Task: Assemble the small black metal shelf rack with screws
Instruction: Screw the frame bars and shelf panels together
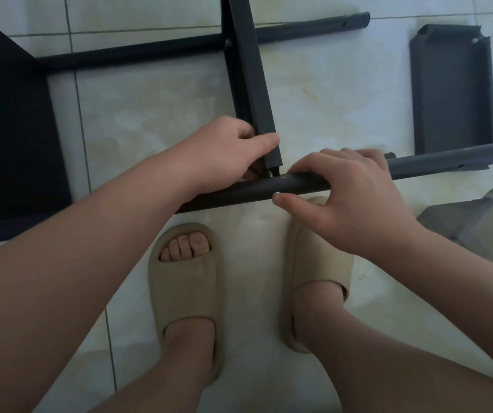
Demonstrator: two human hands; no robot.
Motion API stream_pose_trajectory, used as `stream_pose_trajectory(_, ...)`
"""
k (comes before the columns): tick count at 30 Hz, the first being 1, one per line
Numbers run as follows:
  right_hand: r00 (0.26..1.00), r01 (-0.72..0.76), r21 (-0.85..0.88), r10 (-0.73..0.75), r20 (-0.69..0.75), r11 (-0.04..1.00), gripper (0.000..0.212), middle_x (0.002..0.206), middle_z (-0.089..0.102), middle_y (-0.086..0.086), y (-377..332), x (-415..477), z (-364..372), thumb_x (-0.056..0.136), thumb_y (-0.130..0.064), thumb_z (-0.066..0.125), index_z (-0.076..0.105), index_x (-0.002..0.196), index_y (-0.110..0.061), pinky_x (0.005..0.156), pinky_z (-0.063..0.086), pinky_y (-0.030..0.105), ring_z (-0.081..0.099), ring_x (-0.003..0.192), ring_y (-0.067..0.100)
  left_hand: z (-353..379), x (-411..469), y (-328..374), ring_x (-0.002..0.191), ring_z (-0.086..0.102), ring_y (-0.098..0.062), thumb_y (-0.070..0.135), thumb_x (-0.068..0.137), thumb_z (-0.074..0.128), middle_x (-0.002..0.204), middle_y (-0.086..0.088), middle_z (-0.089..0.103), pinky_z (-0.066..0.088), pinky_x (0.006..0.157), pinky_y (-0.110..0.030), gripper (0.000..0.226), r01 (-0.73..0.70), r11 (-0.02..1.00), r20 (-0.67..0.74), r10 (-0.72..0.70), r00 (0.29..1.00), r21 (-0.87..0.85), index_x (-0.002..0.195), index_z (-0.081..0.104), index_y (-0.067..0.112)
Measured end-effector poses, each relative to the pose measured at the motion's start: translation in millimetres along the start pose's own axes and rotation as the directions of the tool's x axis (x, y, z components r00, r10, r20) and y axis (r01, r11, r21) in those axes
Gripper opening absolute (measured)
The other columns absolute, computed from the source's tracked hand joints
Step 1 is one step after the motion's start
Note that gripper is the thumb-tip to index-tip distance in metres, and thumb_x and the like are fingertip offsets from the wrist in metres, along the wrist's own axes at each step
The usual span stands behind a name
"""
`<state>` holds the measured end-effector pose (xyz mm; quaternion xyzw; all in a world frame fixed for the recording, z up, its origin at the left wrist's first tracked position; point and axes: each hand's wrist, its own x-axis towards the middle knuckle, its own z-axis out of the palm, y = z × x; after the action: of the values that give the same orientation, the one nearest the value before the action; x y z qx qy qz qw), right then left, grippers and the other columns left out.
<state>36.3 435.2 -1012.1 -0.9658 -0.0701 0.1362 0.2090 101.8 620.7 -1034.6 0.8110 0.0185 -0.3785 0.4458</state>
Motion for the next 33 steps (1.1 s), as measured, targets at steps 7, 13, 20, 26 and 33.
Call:
stream_pose_trajectory(7, 0.999, 0.032, 0.037, -0.031, -0.039, 0.999, 0.039, 0.089, 0.064, -0.013, 6.2, 6.0, 6.2, 0.085, -0.061, 0.060, 0.070, 0.103, -0.028, 0.096, 0.026, 0.031, 0.056, 0.088, 0.014, -0.9, 7.3, -4.4, 0.085, 0.073, -0.020, 0.048, 0.096, 0.058, 0.083, -0.001, 0.077, 0.055, 0.090, -0.048, 0.038, -0.016, 1.000, 0.017, 0.016, 1.000, 0.012, 0.088, 0.074, 0.014)
stream_pose_trajectory(13, 0.998, 0.042, 0.042, -0.040, -0.056, 0.998, 0.036, 0.089, 0.063, -0.015, 8.5, 8.3, 6.5, 0.086, -0.060, 0.064, 0.070, 0.102, -0.029, 0.097, 0.026, 0.032, 0.056, 0.090, 0.013, -2.3, 9.2, -4.8, 0.078, 0.071, -0.019, 0.051, 0.096, 0.059, 0.075, 0.000, 0.075, 0.053, 0.077, -0.037, 0.041, -0.019, 0.999, 0.002, 0.018, 1.000, 0.039, 0.073, 0.073, 0.020)
stream_pose_trajectory(20, 0.997, 0.025, 0.049, -0.021, -0.070, 0.998, 0.040, 0.086, 0.060, -0.017, 10.0, 10.8, 7.7, 0.083, -0.064, 0.059, 0.069, 0.100, -0.029, 0.101, 0.025, 0.033, 0.054, 0.089, 0.010, -5.5, 12.0, -5.7, 0.063, 0.065, -0.008, 0.050, 0.097, 0.058, 0.069, 0.005, 0.072, 0.046, 0.066, -0.030, 0.042, -0.030, 0.997, 0.007, 0.029, 1.000, 0.071, 0.074, 0.073, 0.019)
stream_pose_trajectory(26, 0.997, 0.026, 0.041, -0.024, -0.068, 0.999, 0.032, 0.091, 0.063, -0.015, 10.2, 14.1, 9.0, 0.088, -0.057, 0.068, 0.069, 0.103, -0.029, 0.102, 0.025, 0.035, 0.055, 0.092, 0.012, -6.0, 11.1, -7.1, 0.074, 0.069, -0.020, 0.047, 0.097, 0.059, 0.079, -0.004, 0.075, 0.054, 0.077, -0.040, 0.039, -0.040, 0.999, 0.038, 0.039, 0.999, 0.029, 0.082, 0.075, 0.015)
stream_pose_trajectory(33, 0.998, 0.006, 0.035, -0.004, -0.063, 0.999, 0.034, 0.091, 0.062, -0.015, 10.3, 20.5, 10.3, 0.087, -0.060, 0.065, 0.069, 0.104, -0.030, 0.103, 0.026, 0.039, 0.053, 0.092, 0.012, -11.3, 11.9, -4.5, 0.092, 0.070, -0.033, 0.048, 0.096, 0.060, 0.091, -0.013, 0.075, 0.053, 0.094, -0.053, 0.041, -0.043, 0.999, 0.057, 0.042, 0.997, 0.008, 0.089, 0.074, 0.010)
